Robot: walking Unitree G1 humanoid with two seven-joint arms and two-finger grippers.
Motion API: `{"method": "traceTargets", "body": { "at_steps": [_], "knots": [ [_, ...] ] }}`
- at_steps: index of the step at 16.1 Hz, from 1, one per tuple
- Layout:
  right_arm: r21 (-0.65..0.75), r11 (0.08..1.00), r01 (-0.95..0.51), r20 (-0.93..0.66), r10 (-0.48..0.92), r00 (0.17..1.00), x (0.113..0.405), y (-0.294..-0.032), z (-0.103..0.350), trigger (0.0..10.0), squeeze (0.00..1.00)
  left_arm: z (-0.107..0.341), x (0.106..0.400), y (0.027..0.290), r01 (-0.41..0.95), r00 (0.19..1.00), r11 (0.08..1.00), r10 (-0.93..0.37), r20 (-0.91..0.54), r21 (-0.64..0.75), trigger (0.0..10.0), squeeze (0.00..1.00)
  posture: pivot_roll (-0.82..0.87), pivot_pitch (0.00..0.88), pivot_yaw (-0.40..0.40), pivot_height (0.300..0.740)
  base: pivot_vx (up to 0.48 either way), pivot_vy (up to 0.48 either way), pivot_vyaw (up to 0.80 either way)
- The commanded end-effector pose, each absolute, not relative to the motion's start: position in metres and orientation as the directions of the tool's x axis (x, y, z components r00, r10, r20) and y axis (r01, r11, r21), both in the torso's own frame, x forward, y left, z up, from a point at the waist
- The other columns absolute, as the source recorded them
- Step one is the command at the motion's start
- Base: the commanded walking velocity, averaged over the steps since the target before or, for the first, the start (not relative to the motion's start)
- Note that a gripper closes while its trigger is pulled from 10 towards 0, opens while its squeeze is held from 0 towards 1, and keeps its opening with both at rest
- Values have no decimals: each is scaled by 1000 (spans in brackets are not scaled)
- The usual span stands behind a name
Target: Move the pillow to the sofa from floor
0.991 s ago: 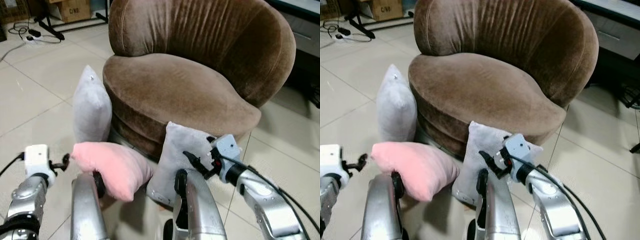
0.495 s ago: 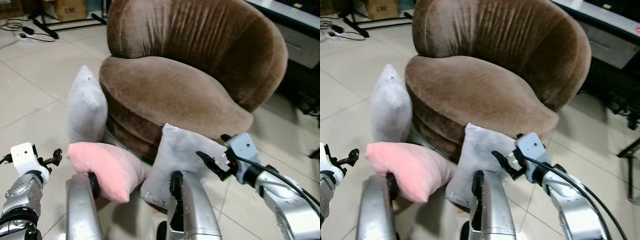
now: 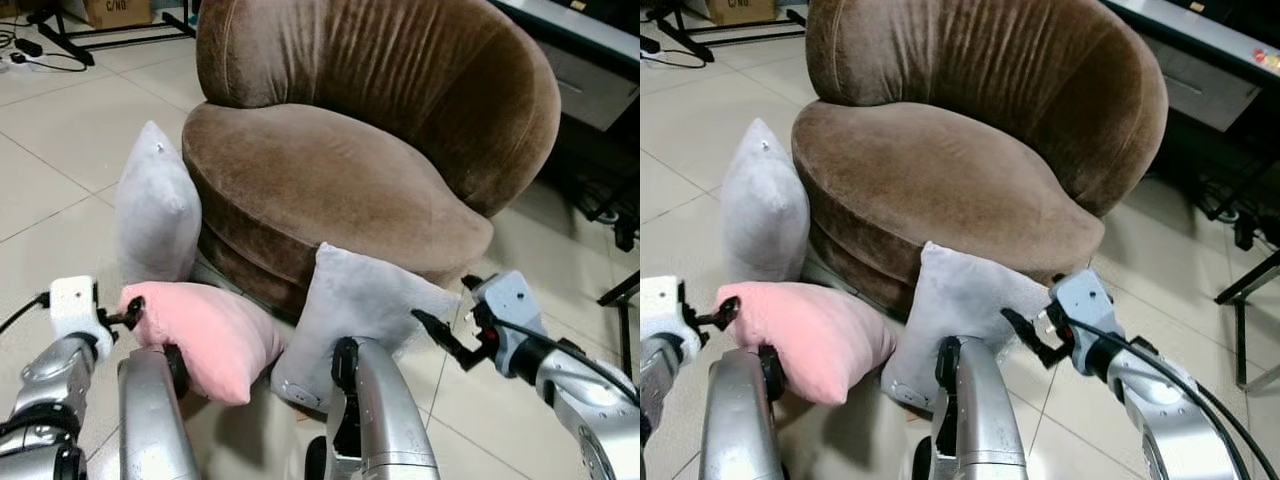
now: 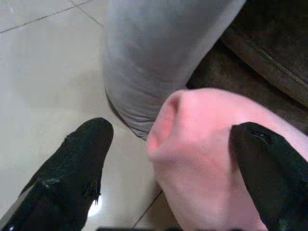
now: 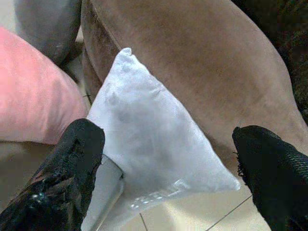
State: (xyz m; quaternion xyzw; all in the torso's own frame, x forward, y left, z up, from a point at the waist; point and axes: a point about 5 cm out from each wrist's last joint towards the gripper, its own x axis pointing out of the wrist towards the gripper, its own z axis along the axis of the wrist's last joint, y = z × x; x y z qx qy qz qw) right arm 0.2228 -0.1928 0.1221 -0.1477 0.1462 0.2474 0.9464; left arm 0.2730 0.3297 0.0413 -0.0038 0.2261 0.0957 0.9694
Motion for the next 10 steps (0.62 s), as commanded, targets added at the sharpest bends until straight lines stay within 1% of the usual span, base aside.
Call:
{"method": "traceTargets", "body": {
  "at_steps": [1,3,6,9,10],
  "knots": [
    [-228,848,-477,-348,387,854,221,-203,128,10000,0,39,277,322,-161,871,986,160,-464,38,10000,0,-215,63,-205,422,0,0,0],
    [-239,854,-462,-349,369,862,216,-207,131,10000,0,40,279,322,-174,869,985,163,-467,19,10000,0,-237,80,-183,422,0,0,0],
    [-257,854,-453,-355,353,866,209,-212,136,10000,0,39,280,322,-207,862,978,175,-475,-15,10000,0,-262,99,-185,422,0,0,0],
    [-285,844,-455,-361,345,866,204,-217,145,10000,0,36,279,320,-238,856,968,169,-489,-83,10000,0,-288,117,-209,422,0,0,0],
    [-297,840,-455,-361,342,868,202,-219,149,10000,0,33,279,316,-216,858,970,133,-495,-114,10000,0,-302,123,-223,422,0,0,0]
  ]
}}
